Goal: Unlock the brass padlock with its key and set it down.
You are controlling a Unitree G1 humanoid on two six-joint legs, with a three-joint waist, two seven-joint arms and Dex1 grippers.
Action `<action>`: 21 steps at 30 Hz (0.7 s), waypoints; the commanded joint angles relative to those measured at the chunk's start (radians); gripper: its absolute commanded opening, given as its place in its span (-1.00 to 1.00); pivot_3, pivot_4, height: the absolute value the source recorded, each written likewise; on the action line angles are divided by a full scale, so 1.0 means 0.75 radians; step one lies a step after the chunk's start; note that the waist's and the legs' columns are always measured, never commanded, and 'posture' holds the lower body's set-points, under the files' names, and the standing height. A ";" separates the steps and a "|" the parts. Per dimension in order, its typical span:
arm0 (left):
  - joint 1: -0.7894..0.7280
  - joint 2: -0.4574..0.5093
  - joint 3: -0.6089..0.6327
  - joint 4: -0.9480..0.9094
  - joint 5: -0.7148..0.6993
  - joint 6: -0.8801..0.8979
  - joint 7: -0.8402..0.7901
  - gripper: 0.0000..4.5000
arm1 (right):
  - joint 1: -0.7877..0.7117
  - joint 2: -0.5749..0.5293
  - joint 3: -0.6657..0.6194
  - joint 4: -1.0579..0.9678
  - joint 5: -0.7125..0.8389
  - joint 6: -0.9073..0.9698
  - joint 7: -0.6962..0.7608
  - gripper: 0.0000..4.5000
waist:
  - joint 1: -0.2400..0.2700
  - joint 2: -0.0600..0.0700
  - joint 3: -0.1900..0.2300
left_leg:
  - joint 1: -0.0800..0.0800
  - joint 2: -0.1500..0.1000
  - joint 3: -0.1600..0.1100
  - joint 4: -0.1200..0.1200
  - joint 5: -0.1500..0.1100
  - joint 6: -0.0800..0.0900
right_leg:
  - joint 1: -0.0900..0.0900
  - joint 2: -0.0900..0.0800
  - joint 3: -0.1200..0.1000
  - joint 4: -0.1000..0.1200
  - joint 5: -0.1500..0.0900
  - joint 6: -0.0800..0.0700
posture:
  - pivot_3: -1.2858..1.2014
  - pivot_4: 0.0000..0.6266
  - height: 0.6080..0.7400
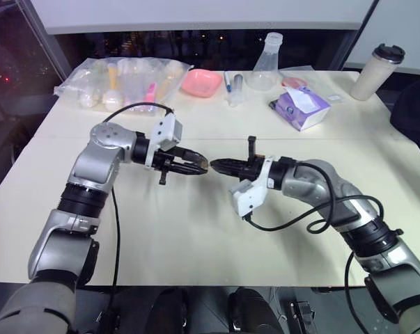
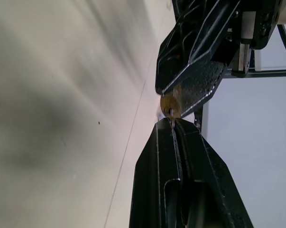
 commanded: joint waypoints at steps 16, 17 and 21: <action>0.030 -0.049 -0.027 -0.005 0.173 -0.635 0.146 -0.67 | -0.009 0.040 -0.031 -0.179 0.414 0.454 0.449 -0.98 | 0.003 0.000 0.000 | 0.000 0.000 0.000 0.000 -0.001 0.002 | 0.000 -0.001 0.000 0.000 0.000 0.000 | 0.03 -0.52 0.62; 0.027 -0.053 -0.028 -0.002 0.179 -0.652 0.155 -0.67 | -0.013 0.042 -0.033 -0.180 0.420 0.464 0.459 -0.98 | 0.002 0.000 0.000 | 0.000 0.000 0.000 0.000 -0.002 0.004 | 0.000 -0.001 0.000 0.000 0.000 0.000 | 0.03 -0.52 0.62; 0.029 -0.059 -0.025 -0.027 0.150 -0.596 0.151 -0.67 | -0.052 0.050 -0.039 -0.152 0.356 0.389 0.421 -0.98 | 0.001 0.000 0.000 | 0.000 0.000 0.000 0.000 -0.003 0.006 | 0.000 -0.001 0.000 0.000 0.000 0.000 | 0.03 -0.52 0.62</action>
